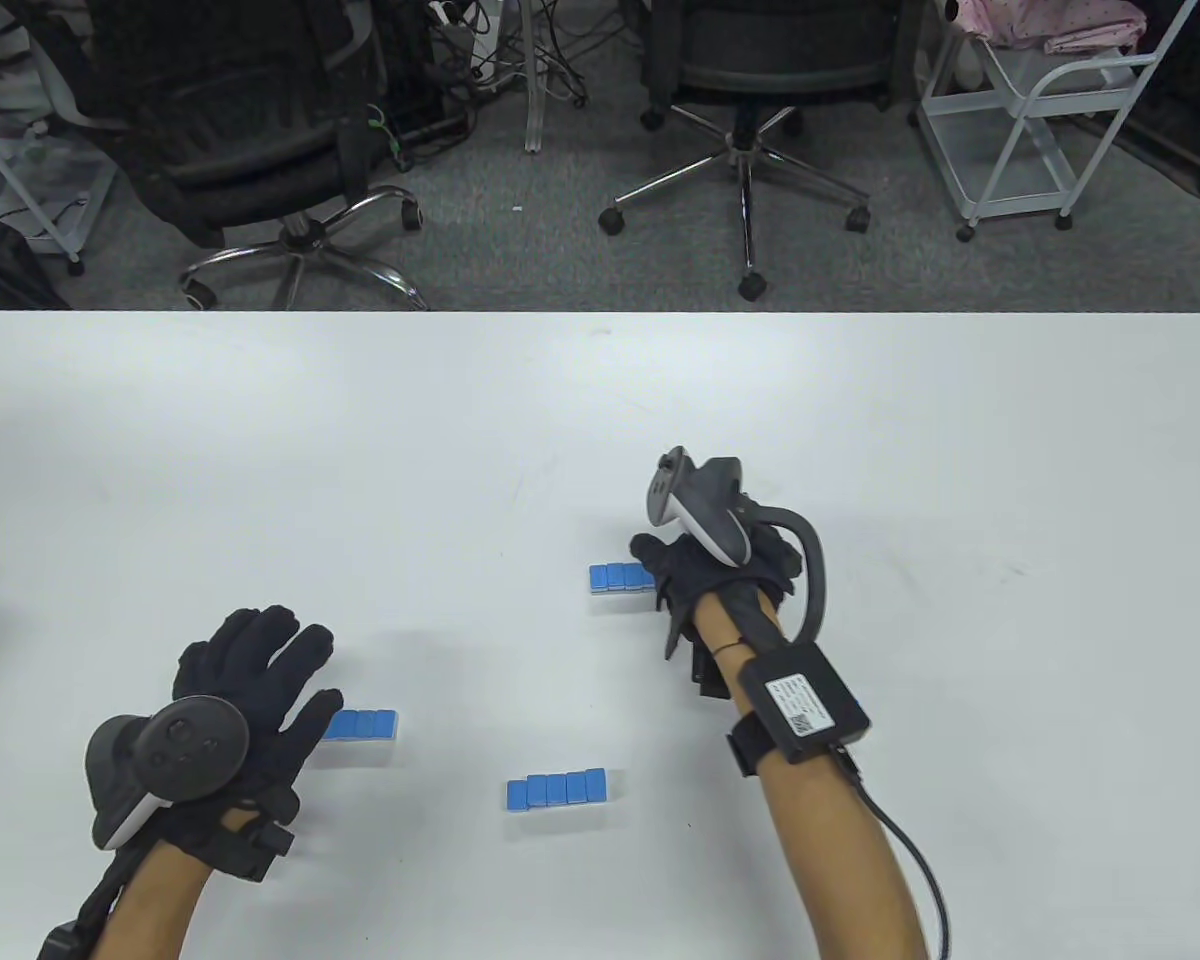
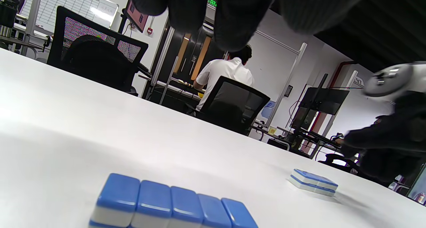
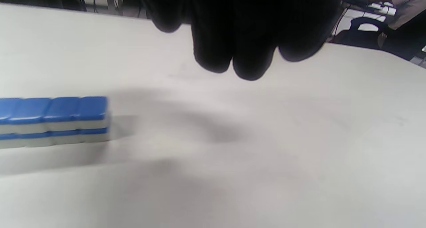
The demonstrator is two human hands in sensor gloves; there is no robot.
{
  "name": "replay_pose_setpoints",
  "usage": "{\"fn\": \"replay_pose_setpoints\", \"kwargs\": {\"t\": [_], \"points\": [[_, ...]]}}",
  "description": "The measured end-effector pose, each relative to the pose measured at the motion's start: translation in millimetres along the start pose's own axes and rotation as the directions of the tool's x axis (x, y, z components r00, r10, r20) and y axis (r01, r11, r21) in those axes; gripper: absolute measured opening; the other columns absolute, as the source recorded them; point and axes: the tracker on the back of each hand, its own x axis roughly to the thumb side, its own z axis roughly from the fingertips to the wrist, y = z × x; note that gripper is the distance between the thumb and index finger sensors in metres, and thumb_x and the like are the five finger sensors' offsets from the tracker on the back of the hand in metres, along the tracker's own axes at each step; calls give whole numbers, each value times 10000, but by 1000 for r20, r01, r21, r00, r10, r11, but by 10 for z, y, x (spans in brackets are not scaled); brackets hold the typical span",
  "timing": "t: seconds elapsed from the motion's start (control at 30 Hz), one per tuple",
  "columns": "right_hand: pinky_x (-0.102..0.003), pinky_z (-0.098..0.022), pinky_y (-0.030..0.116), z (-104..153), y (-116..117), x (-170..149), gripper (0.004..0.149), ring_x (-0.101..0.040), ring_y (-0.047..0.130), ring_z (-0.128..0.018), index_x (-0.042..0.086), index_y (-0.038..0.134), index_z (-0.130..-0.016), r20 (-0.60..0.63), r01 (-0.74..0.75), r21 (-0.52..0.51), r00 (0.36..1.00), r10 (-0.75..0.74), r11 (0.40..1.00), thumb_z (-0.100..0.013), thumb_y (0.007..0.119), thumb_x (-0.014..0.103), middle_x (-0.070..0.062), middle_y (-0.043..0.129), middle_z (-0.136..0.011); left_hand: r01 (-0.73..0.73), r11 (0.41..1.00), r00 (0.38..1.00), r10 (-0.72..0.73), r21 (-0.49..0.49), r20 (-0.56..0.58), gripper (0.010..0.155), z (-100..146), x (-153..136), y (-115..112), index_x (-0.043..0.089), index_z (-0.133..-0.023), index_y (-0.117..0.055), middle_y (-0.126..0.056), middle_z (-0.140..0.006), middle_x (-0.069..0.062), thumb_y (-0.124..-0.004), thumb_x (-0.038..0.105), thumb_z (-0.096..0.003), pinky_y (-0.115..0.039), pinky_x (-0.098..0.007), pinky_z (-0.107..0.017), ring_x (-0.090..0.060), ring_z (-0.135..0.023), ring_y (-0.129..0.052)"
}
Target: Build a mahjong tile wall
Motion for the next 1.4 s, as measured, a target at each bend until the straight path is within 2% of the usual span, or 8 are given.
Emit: {"fn": "replay_pose_setpoints", "kwargs": {"t": [0.1, 0.23, 0.3, 0.4, 0.47, 0.6, 1.07, 1.4], "points": [[-598, -614, 708, 132, 154, -517, 843, -410, 871, -818, 232, 568, -983, -11, -12, -7, 1000, 12, 1000, -310, 559, 740, -140, 830, -911, 4, 1000, 1000, -4, -3, -4, 635, 5, -2, -3, 329, -1065, -614, -436, -1181, -39, -646, 585, -484, -298, -702, -757, -362, -1106, -351], [-607, -611, 707, 221, 639, -1163, 928, -436, 845, -837, 226, 506, -1016, -63, 33, 108, 998, -27, 994, -283, 508, 795, -174, 789, -950, -7, 1000, 1000, 7, -9, -18, 637, -5, -7, -15, 329, -1066, -613, -434, -1182, -39, -645, 586, -484, -298, -701, -759, -362, -1107, -351], [-613, -607, 705, 223, 836, -1301, 946, -446, 838, -835, 217, 488, -1024, -55, 93, 180, 995, -85, 979, -279, 500, 800, -180, 775, -958, -9, 1000, 1000, 9, -16, -27, 638, -13, -19, -29, 328, -1067, -613, -433, -1182, -38, -645, 586, -484, -296, -702, -758, -360, -1107, -350], [-620, -576, 727, 213, 949, -1177, 951, -455, 831, -800, 204, 499, -1018, -32, 73, 146, 997, -69, 987, -276, 500, 799, -188, 744, -952, -9, 1000, 999, 7, -30, -48, 638, -12, -44, -57, 328, -1066, -612, -433, -1182, -37, -644, 586, -484, -294, -700, -759, -359, -1108, -349], [-612, -569, 734, 244, 953, -1063, 954, -451, 839, -786, 205, 489, -1020, -2, 76, 202, 997, -78, 977, -278, 484, 804, -193, 756, -932, -10, 999, 998, 9, -32, -55, 636, 1, -52, -64, 330, -1065, -613, -433, -1181, -37, -644, 585, -483, -294, -699, -760, -360, -1107, -348], [-608, -552, 752, 262, 1037, -882, 957, -452, 858, -767, 203, 494, -1019, 30, 4, 179, 1000, -9, 984, -277, 490, 807, -206, 767, -918, 3, 1000, 998, -5, -28, -64, 637, 32, -73, -56, 328, -1065, -613, -435, -1180, -36, -643, 585, -483, -298, -699, -758, -360, -1106, -352], [-627, -540, 763, 286, 1220, -555, 986, -499, 852, -767, 178, 472, -1021, 2, -137, 136, 990, 138, 981, -272, 507, 817, -278, 725, -932, -8, 1000, 999, 8, -14, -45, 635, 44, -58, -26, 330, -1064, -613, -434, -1181, -36, -642, 585, -484, -297, -700, -758, -360, -1106, -352], [-615, -547, 761, 255, 1322, -412, 994, -496, 855, -761, 137, 479, -1000, -4, -227, 111, 973, 229, 968, -287, 621, 814, -286, 719, -931, -12, 1000, 1000, 12, -4, -22, 636, 56, -36, -18, 326, -1064, -616, -436, -1179, -41, -643, 584, -483, -300, -701, -756, -363, -1104, -353]]}}
